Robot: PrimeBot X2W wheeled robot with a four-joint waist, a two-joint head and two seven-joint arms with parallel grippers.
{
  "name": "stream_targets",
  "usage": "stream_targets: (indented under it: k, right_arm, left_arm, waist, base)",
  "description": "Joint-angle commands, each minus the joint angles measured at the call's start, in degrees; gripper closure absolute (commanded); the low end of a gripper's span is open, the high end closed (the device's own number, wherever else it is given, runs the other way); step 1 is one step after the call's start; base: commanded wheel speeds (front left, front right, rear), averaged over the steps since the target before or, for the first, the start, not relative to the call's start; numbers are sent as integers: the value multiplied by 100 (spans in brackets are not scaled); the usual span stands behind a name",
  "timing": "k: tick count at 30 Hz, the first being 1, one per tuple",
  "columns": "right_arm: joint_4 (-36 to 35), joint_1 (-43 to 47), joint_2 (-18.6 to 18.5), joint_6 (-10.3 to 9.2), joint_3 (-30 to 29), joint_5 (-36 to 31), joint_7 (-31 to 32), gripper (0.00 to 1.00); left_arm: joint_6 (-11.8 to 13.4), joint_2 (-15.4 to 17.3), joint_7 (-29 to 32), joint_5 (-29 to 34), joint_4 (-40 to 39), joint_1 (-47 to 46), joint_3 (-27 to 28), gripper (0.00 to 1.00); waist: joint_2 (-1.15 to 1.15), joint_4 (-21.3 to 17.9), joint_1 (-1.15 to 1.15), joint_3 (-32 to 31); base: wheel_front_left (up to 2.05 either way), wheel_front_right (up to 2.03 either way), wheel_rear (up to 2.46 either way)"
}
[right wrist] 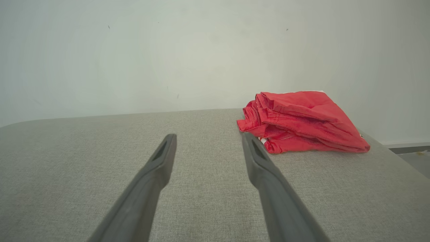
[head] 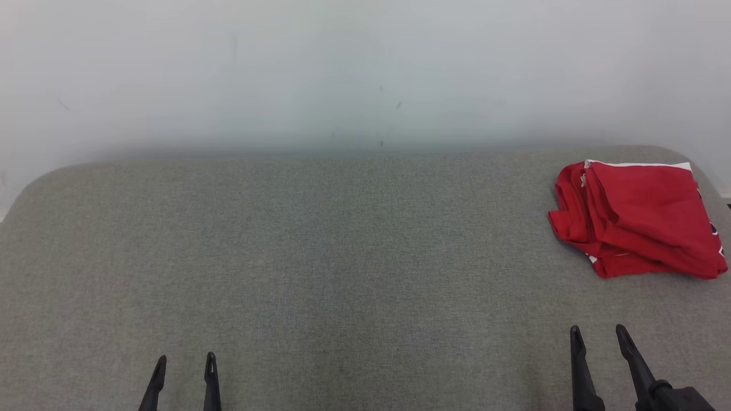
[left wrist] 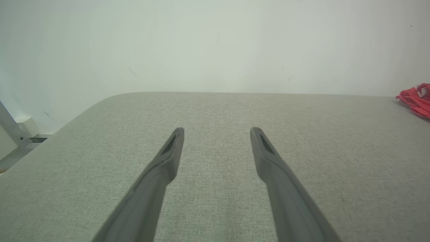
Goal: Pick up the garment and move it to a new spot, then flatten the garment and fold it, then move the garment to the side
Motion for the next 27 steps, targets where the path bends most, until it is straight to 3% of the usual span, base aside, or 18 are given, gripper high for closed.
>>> stream_targets:
  k: [1,21,22,27]
  right_arm:
    - [-21,1,11,3,-19,-33,-2,0]
    - [34,-19,17,3,12,86,-2,0]
    - [46,-7,4,0,6,86,0,100]
    - [167,64,18,0,39,392,19,100]
  left_arm:
    - [0,3,-16,-10,-7,55,7,0]
    - [137,5,-16,-1,-41,86,2,0]
    - [136,1,0,-46,-20,12,-1,100]
    - [113,-15,115,-358,143,12,2,100]
  waist:
    - [0,-5,0,-6]
    - [0,-8,0,12]
    - [0,-8,0,12]
    - [0,-8,1,14]
  base:
    - [0,0,0]
    - [0,0,0]
    - [0,0,0]
    - [0,0,0]
